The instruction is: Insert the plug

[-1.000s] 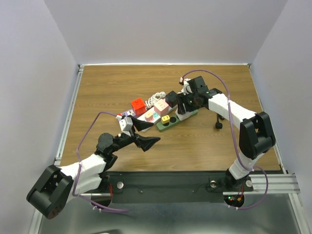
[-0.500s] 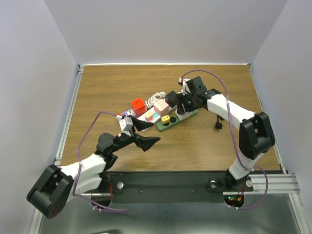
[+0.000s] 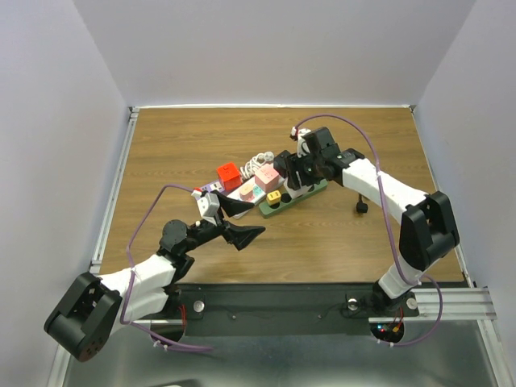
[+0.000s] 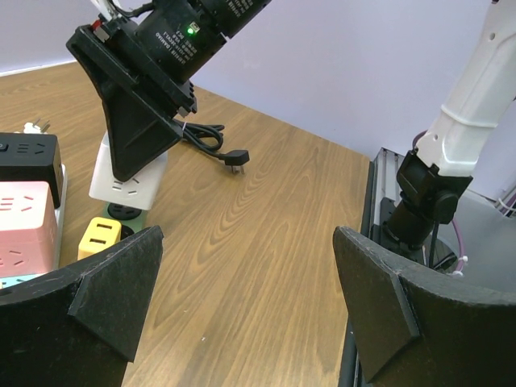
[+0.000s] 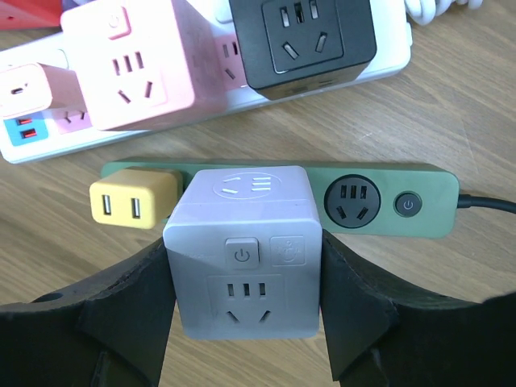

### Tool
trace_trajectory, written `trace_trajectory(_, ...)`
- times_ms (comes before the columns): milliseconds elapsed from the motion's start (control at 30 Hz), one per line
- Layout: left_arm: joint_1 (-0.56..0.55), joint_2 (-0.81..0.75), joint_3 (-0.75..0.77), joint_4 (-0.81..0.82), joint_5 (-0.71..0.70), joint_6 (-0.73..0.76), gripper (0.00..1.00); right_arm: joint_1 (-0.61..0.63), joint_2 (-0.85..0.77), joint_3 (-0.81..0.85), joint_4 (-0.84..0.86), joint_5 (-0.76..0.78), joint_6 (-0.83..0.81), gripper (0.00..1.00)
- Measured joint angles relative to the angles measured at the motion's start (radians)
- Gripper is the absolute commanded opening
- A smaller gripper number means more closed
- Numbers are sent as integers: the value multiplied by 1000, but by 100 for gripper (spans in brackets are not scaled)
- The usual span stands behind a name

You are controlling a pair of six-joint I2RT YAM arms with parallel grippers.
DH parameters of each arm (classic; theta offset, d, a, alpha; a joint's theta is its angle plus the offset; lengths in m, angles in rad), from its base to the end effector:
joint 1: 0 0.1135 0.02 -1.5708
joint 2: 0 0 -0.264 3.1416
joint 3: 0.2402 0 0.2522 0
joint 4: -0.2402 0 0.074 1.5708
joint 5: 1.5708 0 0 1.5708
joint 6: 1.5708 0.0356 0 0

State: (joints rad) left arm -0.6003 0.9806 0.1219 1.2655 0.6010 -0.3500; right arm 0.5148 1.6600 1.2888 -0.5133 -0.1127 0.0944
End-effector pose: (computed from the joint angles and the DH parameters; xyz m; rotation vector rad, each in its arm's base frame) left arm 0.1318 -0.1146 0.2275 0.7105 1.1200 -1.1649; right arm 0.3139 0.1821 0.2589 -0.5686 2.4248 0.4008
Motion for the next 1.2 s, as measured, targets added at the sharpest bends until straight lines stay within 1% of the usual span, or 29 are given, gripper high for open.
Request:
trace_trajectory(500,0,11,0,0,0,0,98,4,-4,0,5,53,14,0)
trace_trajectory(1200,0,12,0,1,0,0,98,4,44,-3,8,72,19,0)
